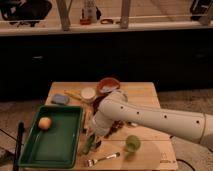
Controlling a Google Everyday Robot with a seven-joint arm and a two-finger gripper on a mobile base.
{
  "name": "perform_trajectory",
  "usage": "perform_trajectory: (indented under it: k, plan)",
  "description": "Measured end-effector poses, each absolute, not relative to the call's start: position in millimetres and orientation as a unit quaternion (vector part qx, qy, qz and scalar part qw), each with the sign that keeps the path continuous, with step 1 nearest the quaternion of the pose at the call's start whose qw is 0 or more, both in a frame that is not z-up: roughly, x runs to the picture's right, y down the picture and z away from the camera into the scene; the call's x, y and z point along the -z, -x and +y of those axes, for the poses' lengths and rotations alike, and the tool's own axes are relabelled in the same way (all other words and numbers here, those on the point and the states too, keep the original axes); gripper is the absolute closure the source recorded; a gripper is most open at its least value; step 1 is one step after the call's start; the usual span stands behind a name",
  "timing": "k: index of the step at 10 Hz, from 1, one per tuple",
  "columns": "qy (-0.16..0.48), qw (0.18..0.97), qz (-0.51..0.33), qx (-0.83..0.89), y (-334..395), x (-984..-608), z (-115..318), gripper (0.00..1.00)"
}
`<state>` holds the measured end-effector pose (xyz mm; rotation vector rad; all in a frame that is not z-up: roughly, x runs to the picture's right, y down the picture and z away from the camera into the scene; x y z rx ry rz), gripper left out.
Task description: Place pepper in metal cup
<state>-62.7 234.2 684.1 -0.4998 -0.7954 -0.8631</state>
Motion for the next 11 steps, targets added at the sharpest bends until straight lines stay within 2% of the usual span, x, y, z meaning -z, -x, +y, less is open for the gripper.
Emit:
perform_trajectory:
  k: [1, 11]
  plan:
    - [0.233, 0.803, -0.372, 0.403, 61, -686, 235, 0.20]
    - [0.224, 0.801, -0.385, 0.400, 43, -688, 231, 0.20]
